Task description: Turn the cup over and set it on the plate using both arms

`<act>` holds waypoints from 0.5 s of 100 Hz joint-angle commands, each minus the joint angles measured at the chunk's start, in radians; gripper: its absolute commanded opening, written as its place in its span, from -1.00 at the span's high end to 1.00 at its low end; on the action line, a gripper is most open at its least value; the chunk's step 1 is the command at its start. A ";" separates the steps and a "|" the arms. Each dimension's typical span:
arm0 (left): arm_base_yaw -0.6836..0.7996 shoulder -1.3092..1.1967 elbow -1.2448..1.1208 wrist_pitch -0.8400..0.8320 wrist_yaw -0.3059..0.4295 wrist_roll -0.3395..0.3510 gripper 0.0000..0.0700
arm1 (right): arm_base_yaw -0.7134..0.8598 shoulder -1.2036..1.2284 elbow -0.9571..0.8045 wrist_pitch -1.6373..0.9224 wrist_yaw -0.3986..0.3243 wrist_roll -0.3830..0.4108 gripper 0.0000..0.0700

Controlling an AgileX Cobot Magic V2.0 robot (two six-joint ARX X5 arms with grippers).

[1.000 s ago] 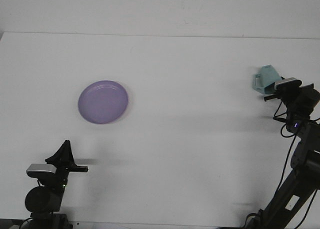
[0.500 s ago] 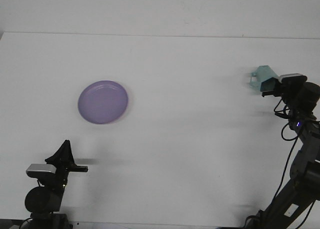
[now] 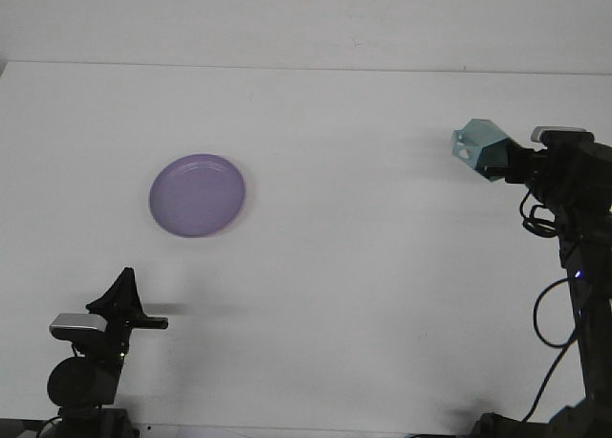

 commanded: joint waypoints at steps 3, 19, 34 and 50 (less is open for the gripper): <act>0.000 0.000 -0.011 0.013 0.000 -0.015 0.96 | 0.054 -0.064 0.022 -0.139 -0.002 0.044 0.98; 0.000 0.000 -0.011 0.013 0.000 -0.015 0.96 | 0.185 -0.148 0.032 -0.399 0.000 0.033 0.98; 0.000 0.000 -0.011 0.013 0.000 -0.016 0.96 | 0.332 -0.152 0.040 -0.604 0.027 -0.002 0.98; 0.000 0.000 -0.011 0.011 0.000 -0.034 0.96 | 0.510 -0.131 0.040 -0.711 0.151 -0.025 0.98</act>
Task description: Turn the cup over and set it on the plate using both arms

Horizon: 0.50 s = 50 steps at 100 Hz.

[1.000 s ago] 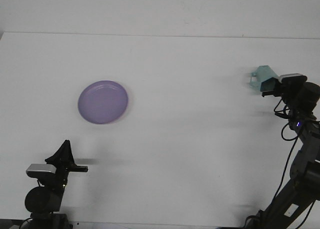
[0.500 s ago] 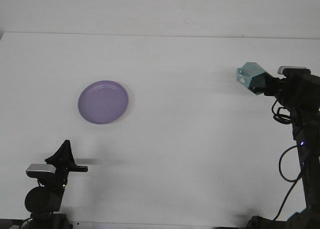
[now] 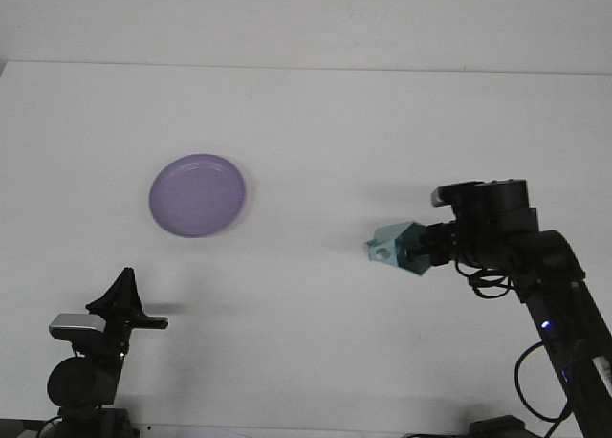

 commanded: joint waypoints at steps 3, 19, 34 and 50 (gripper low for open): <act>0.000 -0.001 -0.011 0.011 0.000 -0.015 0.96 | 0.089 0.027 0.022 -0.023 0.047 -0.020 0.98; 0.000 -0.001 -0.011 0.010 0.000 -0.015 0.96 | 0.215 0.080 0.022 -0.062 0.114 -0.019 0.98; 0.000 -0.001 -0.011 0.010 0.000 -0.015 0.96 | 0.296 0.165 0.022 -0.097 0.173 -0.019 0.98; 0.000 -0.001 -0.011 0.009 0.000 -0.015 0.96 | 0.340 0.251 0.022 -0.108 0.241 -0.035 0.99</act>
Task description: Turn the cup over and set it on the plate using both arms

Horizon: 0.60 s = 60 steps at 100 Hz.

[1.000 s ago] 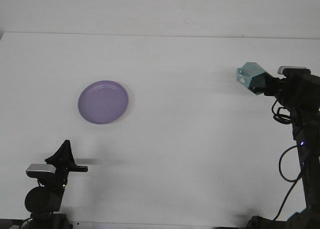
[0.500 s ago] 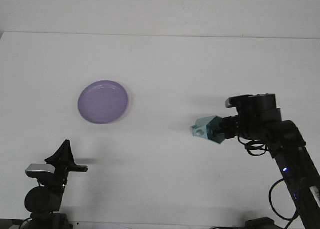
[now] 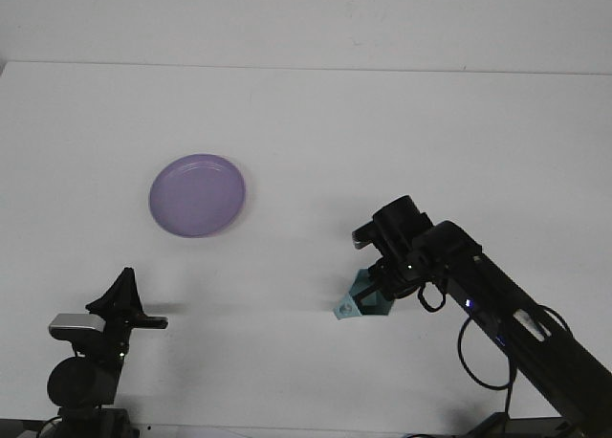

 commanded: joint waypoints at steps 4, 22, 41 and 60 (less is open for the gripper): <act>0.000 -0.001 -0.011 0.010 0.000 -0.002 0.96 | 0.013 0.050 0.022 -0.002 0.010 -0.020 0.98; 0.000 -0.001 -0.011 0.010 0.000 -0.002 0.96 | 0.012 0.114 0.022 -0.014 0.010 -0.030 0.98; 0.000 -0.001 -0.011 0.010 0.000 -0.002 0.96 | 0.013 0.119 0.028 -0.012 -0.006 -0.051 0.80; 0.000 -0.001 -0.011 0.010 0.000 -0.002 0.96 | -0.005 0.110 0.107 -0.058 -0.019 -0.073 -0.20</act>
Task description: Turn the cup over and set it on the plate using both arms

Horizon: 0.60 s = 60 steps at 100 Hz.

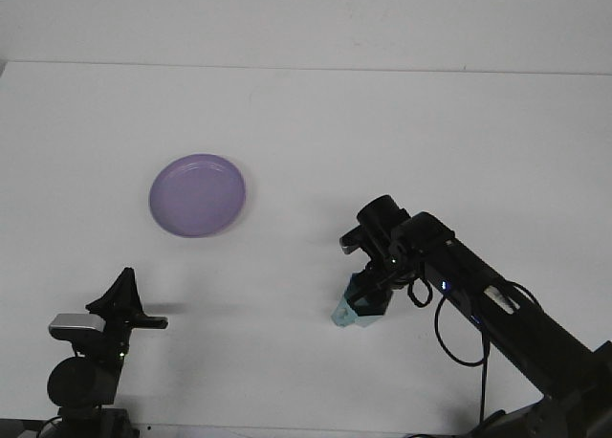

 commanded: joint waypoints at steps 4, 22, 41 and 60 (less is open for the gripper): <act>0.000 0.000 -0.011 0.010 0.000 -0.002 0.96 | -0.005 0.004 0.088 -0.025 0.000 -0.032 -0.20; 0.000 0.000 -0.011 0.010 0.000 -0.005 0.96 | -0.031 -0.071 0.208 -0.048 0.000 -0.032 -0.20; 0.000 0.000 -0.001 0.010 0.000 -0.085 0.97 | -0.090 -0.263 0.189 0.088 0.000 -0.029 -0.19; 0.000 0.000 0.040 -0.001 0.032 -0.113 0.97 | -0.175 -0.558 -0.038 0.332 0.001 -0.010 0.20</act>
